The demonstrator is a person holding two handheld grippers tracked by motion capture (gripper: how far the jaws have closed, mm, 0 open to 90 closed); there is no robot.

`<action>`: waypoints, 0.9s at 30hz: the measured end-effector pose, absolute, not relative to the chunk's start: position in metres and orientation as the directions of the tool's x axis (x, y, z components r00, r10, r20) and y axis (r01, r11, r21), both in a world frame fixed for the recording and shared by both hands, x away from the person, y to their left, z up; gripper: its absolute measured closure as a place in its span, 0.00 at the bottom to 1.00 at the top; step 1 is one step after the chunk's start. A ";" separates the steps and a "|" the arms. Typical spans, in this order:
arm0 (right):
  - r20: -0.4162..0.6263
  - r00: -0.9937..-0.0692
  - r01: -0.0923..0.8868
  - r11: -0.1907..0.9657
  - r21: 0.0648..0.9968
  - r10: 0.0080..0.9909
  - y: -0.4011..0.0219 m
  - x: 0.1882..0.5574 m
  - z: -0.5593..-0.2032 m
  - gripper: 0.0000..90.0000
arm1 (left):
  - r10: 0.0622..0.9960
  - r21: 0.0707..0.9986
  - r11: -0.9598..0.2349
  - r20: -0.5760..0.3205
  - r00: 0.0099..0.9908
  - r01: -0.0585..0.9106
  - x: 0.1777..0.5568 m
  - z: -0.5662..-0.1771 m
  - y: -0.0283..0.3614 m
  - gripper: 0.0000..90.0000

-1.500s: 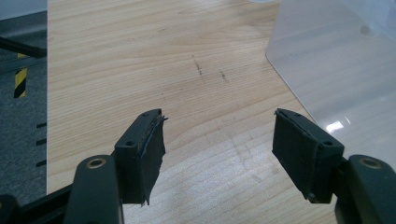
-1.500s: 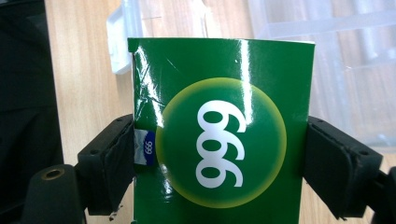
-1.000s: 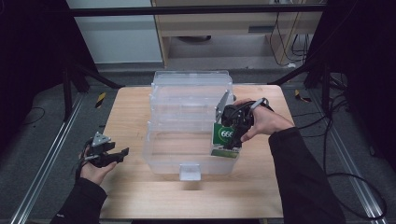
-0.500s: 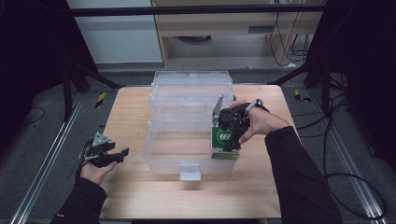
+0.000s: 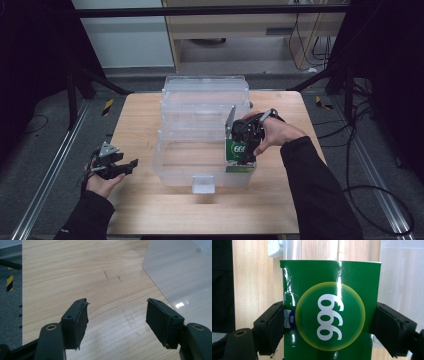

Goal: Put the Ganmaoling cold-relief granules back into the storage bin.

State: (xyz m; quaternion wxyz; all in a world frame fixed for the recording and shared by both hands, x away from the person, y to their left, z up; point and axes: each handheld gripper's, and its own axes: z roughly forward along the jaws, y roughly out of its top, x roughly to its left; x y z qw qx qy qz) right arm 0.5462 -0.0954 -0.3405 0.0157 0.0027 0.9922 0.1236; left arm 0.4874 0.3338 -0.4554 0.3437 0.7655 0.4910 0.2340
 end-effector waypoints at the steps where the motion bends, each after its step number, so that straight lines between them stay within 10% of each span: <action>1: -0.024 -1.000 0.004 0.970 0.242 0.010 -0.095 0.546 -0.341 0.20 | 0.913 0.756 -0.282 0.021 0.408 0.591 0.487 -0.455 0.334 0.37; 27: -0.051 -0.999 -0.011 0.982 0.186 -0.001 -0.087 0.543 -0.358 0.20 | 0.913 0.755 -0.284 0.023 0.408 0.592 0.488 -0.456 0.334 0.37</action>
